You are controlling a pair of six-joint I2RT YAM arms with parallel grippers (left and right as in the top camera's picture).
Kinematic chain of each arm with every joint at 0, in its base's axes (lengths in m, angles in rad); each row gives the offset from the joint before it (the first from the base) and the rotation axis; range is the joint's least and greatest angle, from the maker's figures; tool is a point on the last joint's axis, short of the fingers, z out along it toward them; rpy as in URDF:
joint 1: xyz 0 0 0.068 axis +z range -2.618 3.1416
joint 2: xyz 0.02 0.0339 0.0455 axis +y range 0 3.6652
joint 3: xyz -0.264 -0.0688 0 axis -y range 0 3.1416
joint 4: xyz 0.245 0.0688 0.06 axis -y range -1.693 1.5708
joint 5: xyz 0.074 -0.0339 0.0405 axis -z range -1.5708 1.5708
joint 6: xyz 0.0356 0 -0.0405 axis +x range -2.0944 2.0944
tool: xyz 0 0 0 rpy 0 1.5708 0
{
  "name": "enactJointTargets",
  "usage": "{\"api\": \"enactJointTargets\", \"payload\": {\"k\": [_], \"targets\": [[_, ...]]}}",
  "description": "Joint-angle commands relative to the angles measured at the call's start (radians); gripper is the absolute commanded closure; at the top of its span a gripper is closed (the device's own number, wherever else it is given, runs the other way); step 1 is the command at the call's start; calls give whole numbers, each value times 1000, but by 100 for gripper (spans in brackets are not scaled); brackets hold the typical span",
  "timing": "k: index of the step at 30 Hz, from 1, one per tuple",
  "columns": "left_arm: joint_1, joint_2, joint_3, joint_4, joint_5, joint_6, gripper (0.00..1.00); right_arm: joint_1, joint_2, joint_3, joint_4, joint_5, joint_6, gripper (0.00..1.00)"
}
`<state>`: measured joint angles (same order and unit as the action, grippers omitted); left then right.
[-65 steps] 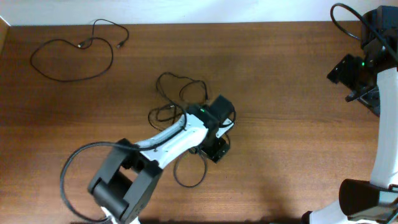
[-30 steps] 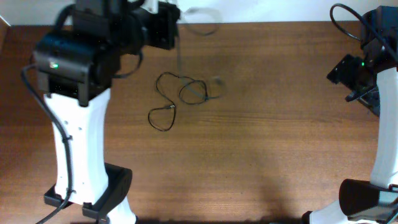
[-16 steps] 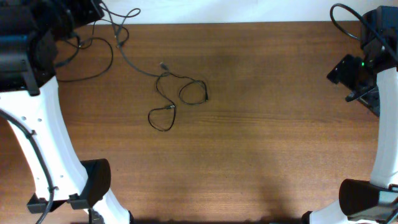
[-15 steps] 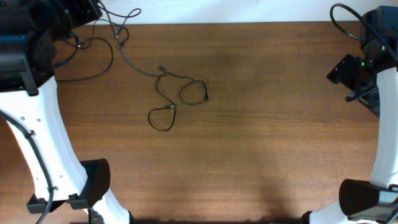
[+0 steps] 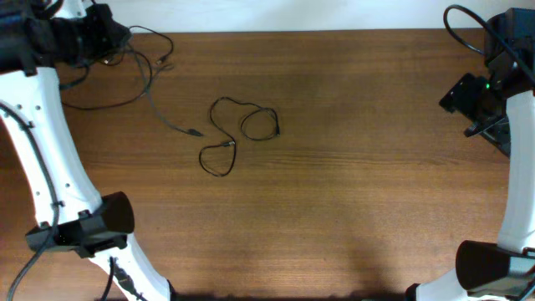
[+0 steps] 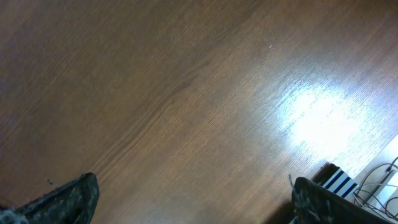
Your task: Untangle cables
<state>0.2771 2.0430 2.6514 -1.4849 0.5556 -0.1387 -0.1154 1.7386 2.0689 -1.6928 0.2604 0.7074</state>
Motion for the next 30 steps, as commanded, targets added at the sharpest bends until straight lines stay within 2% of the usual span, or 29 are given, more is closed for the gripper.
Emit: {"api": "enactJointTargets", "payload": {"k": [1, 3, 5, 11, 19, 20, 22, 25, 27, 28, 29, 30], "targets": [[94, 34, 1, -2, 160, 88, 100, -3, 2, -1, -2, 1, 3, 2], [140, 78, 0, -37, 230, 90, 100, -3, 2, -1, -2, 1, 3, 2], [156, 132, 0, -82, 290, 184, 100, -3, 2, -1, -2, 1, 3, 1], [216, 267, 0, -110, 278, 196, 100, -3, 2, -1, -2, 1, 3, 1], [434, 373, 1, -79, 277, 182, 100, -3, 2, -1, -2, 1, 3, 2], [466, 373, 1, -61, 254, 145, 100, -3, 2, -1, -2, 1, 3, 2], [521, 373, 1, -33, 119, 67, 100, -3, 2, -1, -2, 1, 3, 2], [571, 373, 1, -19, -24, 62, 100, -3, 2, -1, -2, 1, 3, 2], [595, 378, 1, -14, -67, 31, 98, -3, 2, -1, -2, 2, 3, 2], [604, 383, 1, -12, -67, 30, 76, -3, 2, -1, -2, 1, 3, 2], [608, 389, 0, -13, -67, 30, 24, -3, 2, -1, -2, 1, 3, 2], [608, 394, 0, -13, -67, 29, 1, -3, 2, -1, -2, 1, 3, 2]]}}
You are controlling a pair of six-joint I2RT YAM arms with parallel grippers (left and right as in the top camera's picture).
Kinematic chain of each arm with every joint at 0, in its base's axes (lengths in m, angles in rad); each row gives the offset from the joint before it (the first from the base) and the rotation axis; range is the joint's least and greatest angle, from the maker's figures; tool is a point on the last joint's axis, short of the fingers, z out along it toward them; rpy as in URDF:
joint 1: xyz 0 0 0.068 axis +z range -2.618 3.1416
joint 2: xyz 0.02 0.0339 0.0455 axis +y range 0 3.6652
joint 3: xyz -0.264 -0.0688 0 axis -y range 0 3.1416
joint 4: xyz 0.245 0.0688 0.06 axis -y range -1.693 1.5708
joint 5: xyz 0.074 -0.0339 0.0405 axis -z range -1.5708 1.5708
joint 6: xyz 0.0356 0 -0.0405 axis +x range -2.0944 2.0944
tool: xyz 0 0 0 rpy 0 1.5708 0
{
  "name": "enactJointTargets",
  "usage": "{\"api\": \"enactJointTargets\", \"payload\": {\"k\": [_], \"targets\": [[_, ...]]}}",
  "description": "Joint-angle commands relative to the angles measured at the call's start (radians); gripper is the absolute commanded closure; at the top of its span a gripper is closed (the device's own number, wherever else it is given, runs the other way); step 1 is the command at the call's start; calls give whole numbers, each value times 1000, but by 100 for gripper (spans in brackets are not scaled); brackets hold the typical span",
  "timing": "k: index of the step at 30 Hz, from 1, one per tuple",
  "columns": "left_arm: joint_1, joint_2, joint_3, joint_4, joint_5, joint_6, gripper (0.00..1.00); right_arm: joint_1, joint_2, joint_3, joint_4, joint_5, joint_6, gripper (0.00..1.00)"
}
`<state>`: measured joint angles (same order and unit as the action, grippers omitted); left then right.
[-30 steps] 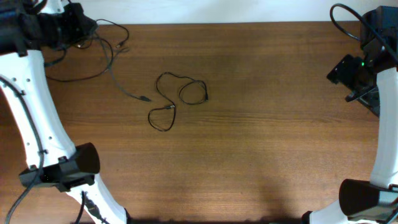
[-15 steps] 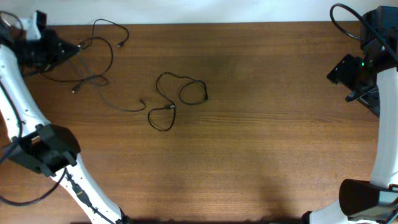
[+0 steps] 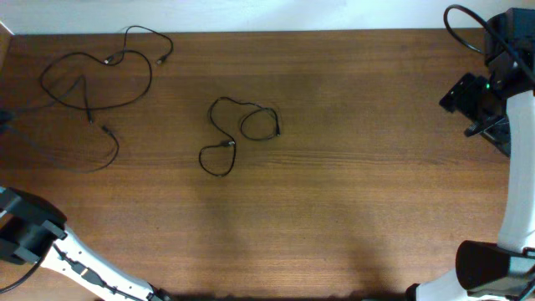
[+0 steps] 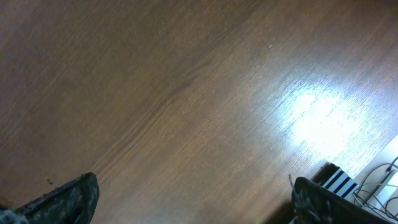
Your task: Untangle cables
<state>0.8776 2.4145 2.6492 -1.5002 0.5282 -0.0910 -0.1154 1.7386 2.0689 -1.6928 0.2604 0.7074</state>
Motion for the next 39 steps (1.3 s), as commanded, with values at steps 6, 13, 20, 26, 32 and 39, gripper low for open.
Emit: {"api": "enactJointTargets", "payload": {"k": [6, 13, 20, 26, 32, 39], "targets": [[-10, 30, 3, 7, -39, -29, 1, -3, 2, -1, -2, 1, 3, 2], [-76, 42, 2, -116, -758, -383, 1, -3, 2, -1, -2, 1, 3, 2], [-78, 80, 2, -167, -852, -454, 1, -3, 2, -1, -2, 1, 3, 2], [-135, 84, 2, 54, -278, -22, 6, -3, 2, -1, -2, 1, 3, 2], [-234, 177, 2, 88, -550, 52, 1, -3, 2, -1, -2, 1, 3, 2], [-246, 239, 2, 289, -589, 214, 1, -3, 2, -1, -2, 1, 3, 1]]}}
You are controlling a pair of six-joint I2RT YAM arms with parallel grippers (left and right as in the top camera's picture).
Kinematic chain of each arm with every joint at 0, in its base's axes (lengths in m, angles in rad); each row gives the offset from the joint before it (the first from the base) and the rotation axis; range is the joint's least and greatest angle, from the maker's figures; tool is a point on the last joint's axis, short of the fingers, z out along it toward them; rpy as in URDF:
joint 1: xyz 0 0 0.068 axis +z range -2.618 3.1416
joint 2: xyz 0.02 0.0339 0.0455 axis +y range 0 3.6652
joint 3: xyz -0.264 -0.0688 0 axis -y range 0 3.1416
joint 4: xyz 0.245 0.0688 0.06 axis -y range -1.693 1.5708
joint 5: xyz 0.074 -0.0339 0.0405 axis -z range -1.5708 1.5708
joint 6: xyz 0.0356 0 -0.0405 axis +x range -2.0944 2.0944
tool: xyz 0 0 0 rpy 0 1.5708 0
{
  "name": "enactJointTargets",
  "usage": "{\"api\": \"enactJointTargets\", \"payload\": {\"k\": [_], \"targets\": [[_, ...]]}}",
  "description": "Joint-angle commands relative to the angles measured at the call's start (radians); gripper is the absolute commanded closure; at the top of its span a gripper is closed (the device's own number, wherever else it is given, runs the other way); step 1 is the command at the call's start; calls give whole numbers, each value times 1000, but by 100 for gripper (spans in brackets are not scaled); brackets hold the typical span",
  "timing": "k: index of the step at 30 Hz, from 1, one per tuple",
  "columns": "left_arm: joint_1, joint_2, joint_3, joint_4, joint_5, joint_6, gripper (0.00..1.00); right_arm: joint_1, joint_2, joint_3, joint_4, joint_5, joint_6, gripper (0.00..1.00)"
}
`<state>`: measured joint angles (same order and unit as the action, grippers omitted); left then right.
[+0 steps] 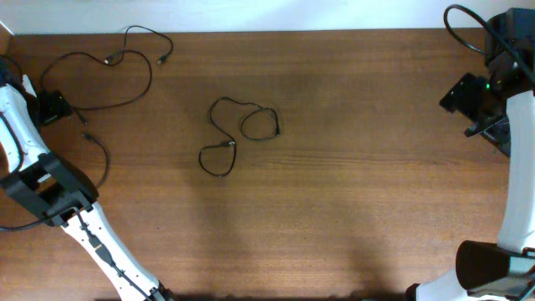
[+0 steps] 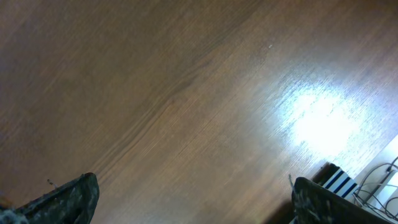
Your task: Untangle cables
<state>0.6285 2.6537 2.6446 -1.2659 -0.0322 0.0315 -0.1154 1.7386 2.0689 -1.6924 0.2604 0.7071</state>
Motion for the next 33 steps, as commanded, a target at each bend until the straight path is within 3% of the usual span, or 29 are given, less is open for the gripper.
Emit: {"api": "enactJointTargets", "payload": {"k": [1, 2, 3, 6, 7, 9, 10, 12, 15, 21, 26, 30, 33], "targets": [[3, 1, 6, 79, -25, 91, 15, -3, 2, -1, -2, 1, 4, 2], [3, 2, 6, 109, -5, 90, 40, -3, 2, -1, -2, 1, 4, 2], [3, 2, 6, 127, 19, 90, 51, -3, 2, -1, -2, 2, 4, 2], [3, 5, 6, 133, 29, 90, 53, -3, 2, -1, -2, 2, 4, 2], [3, 13, 6, 131, 30, 90, 64, -3, 2, -1, -2, 2, 4, 2], [3, 29, 6, 128, 54, 90, 65, -3, 2, -1, -2, 1, 4, 2], [5, 38, 6, 128, 100, 90, 70, -3, 2, -1, -2, 1, 4, 2], [5, 44, 6, 120, 132, 90, 100, -3, 2, -1, -2, 1, 4, 1], [10, 13, 7, 91, 130, 90, 100, -3, 2, -1, -2, 1, 4, 2], [23, -154, 8, -107, 166, 91, 100, -3, 2, -1, -2, 1, 4, 2], [27, -214, 8, -198, 510, 195, 100, -3, 2, -1, -2, 1, 4, 2], [29, -214, 8, -330, 499, 316, 100, -3, 2, -1, -2, 1, 4, 2], [44, -214, 7, -381, 297, 294, 100, -3, 2, -1, -2, 1, 4, 2]]}}
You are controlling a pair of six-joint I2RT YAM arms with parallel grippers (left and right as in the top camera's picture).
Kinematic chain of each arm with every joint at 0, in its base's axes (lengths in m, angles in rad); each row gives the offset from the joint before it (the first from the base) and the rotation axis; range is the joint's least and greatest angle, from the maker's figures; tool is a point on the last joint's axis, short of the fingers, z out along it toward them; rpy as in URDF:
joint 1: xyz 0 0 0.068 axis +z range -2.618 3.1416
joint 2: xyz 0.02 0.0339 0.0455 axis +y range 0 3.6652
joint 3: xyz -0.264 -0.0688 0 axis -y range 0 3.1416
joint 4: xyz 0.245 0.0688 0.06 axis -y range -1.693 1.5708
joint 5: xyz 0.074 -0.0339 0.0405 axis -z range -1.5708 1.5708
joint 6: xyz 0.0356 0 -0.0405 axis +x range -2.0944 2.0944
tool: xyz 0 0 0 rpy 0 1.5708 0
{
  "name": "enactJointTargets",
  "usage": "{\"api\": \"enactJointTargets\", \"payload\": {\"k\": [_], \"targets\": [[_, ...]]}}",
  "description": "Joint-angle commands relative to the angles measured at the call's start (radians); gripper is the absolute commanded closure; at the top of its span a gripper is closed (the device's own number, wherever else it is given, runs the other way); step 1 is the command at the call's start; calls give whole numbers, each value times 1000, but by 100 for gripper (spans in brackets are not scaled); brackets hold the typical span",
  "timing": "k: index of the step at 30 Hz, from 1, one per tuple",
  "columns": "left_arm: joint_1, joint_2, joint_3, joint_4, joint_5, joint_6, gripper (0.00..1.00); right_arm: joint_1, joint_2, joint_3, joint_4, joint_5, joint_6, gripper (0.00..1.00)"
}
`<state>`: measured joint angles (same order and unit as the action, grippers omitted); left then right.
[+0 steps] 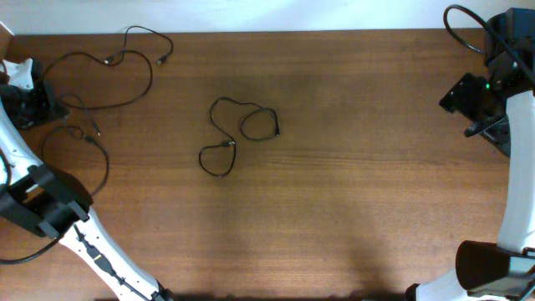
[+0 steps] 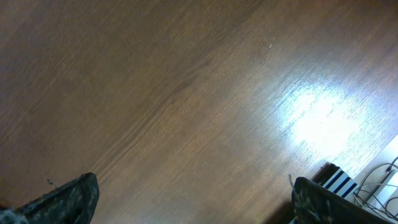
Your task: Untangle cables
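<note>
A long black cable (image 1: 125, 79) lies in loose loops at the table's far left, its plugs near the back edge. My left gripper (image 1: 32, 104) sits at the left edge against this cable and seems shut on it; its jaws are small and dark in the overhead view. A short black cable (image 1: 238, 130) lies curled in two loops mid-table, apart from the long one. My right gripper (image 2: 191, 186) hangs open over bare wood at the far right, nothing between its fingers (image 2: 74, 196).
The wooden table (image 1: 359, 184) runs under everything. The right arm's dark wrist (image 1: 468, 94) stands at the right edge, with a black lead above it. A striped object (image 2: 339, 182) and thin wires show off the table's edge in the right wrist view.
My left gripper has shifted a little left and up at the table's edge. The long cable's lower loop now spreads wider toward the front. The short cable and right arm are unchanged.
My left gripper was first at the back left corner over the bunched long cable. Then the arm was almost out of view, and the cable lay spread leftward. Later the gripper was at the left edge on the cable, and it stays there now. The right arm never moved.
</note>
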<state>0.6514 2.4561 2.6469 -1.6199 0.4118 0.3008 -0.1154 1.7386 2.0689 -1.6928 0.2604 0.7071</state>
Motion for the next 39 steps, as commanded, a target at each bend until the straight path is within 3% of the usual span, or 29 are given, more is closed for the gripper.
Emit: {"api": "enactJointTargets", "payload": {"k": [1, 3, 8, 9, 10, 12, 13, 15, 18, 21, 23, 27, 28, 29, 33, 35, 36, 39], "targets": [[26, -16, 3, -28, -202, -20, 100, -3, 2, -1, -2, 1, 4, 1], [45, -16, -16, -34, -320, -127, 100, -3, 2, -1, -2, 1, 4, 2], [122, -16, -204, 14, -359, -201, 99, -3, 2, -1, -2, 1, 3, 2], [132, -16, -237, 28, -356, -203, 69, -3, 2, -1, -2, 1, 4, 2], [138, -16, -261, 45, -357, -203, 53, -3, 2, -1, -2, 1, 4, 1], [143, -16, -276, 65, -356, -203, 4, -3, 2, -1, -2, 1, 4, 2], [143, -17, -274, 72, -356, -203, 1, -3, 2, -1, -2, 1, 4, 2], [143, -18, -250, 74, -356, -206, 1, -3, 2, -1, -2, 1, 4, 2], [145, -24, -158, 63, -348, -337, 1, -3, 2, -1, -2, 1, 4, 1], [142, -30, 9, 64, -132, -341, 5, -3, 2, -1, -2, 1, 4, 2], [137, -30, 41, 59, -108, -333, 14, -3, 2, -1, -2, 1, 4, 1], [135, -29, 18, 33, -112, -280, 16, -3, 2, -1, -2, 1, 4, 2], [134, -29, 11, 29, -113, -269, 35, -3, 2, -1, -2, 1, 4, 2], [131, -29, 5, 29, -112, -269, 42, -3, 2, -1, -2, 1, 4, 2], [103, -29, -82, 30, -113, -270, 60, -3, 2, -1, -2, 1, 4, 2], [90, -29, -143, 53, -121, -270, 48, -3, 2, -1, -2, 1, 4, 2], [87, -29, -172, 65, -119, -270, 30, -3, 2, -1, -2, 1, 4, 2], [86, -29, -273, 92, -125, -270, 30, -3, 2, -1, -2, 1, 4, 2]]}}
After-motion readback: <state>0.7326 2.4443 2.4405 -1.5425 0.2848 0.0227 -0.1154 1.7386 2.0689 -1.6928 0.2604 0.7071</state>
